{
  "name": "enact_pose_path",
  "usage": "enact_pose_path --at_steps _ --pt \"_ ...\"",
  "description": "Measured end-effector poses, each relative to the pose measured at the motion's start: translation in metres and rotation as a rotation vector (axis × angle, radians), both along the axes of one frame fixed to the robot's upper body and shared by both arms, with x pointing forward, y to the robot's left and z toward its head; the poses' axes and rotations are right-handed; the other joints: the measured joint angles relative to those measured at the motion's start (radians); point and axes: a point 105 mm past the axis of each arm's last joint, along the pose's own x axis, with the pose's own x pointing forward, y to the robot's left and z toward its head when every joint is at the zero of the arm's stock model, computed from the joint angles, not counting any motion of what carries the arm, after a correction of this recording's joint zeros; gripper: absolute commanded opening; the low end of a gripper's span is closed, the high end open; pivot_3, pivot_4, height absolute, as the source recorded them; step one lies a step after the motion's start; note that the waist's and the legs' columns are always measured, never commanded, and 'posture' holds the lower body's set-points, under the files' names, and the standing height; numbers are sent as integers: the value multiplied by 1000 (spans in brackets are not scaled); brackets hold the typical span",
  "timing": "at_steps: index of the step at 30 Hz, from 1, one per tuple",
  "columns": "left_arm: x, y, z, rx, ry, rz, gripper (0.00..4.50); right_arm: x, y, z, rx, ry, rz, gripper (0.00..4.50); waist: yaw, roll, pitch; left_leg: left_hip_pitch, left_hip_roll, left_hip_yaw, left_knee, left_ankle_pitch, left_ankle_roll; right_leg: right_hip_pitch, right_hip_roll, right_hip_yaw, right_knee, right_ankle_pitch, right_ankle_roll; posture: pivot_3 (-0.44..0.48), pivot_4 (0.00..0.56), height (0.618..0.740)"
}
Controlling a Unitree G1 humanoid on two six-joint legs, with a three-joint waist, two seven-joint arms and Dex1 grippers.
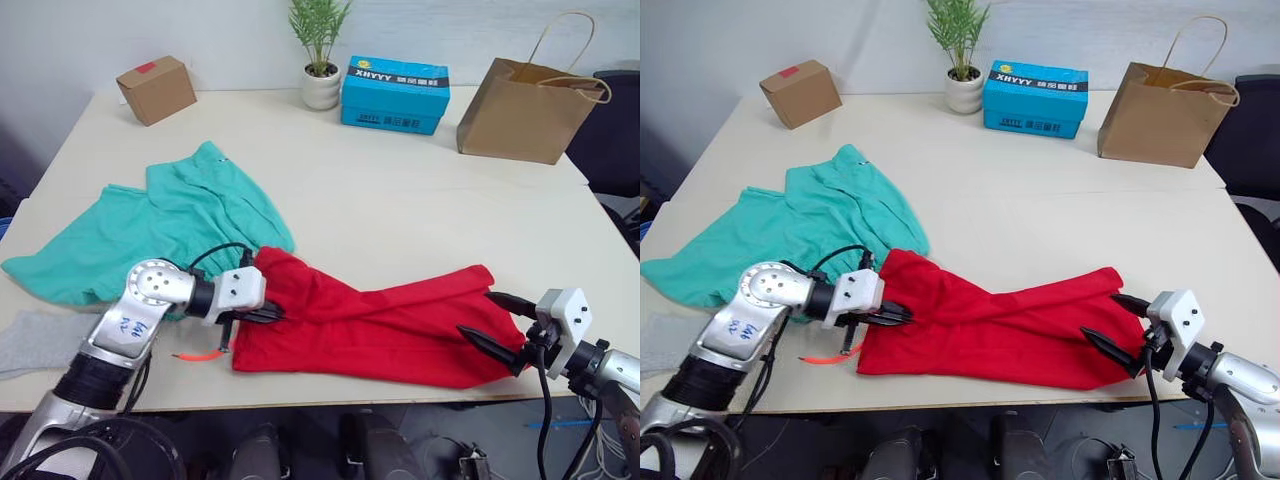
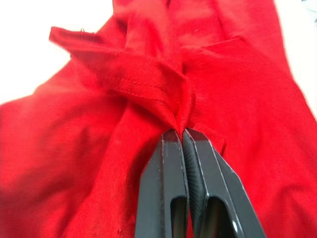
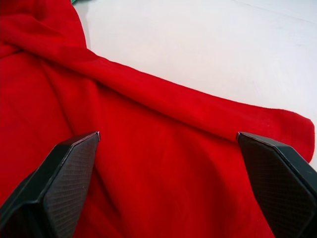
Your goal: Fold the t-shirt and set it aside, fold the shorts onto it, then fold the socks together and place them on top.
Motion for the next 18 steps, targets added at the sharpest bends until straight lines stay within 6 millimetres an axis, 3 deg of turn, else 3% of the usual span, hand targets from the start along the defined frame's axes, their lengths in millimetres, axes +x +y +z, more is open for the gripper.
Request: enact_pose_path --at_steps 10,18 --pt "-14 12 -3 106 -109 -200 32 -1 0 -2 -2 7 -1 4500 1 0 0 0 0 0 0 0 0 0 0 0 -1 0 0 0 150 740" --pt "-22 7 -18 132 -194 -296 32 -3 -2 -6 -8 23 -8 4500 1 0 0 0 0 0 0 0 0 0 0 0 -1 0 0 0 150 740"
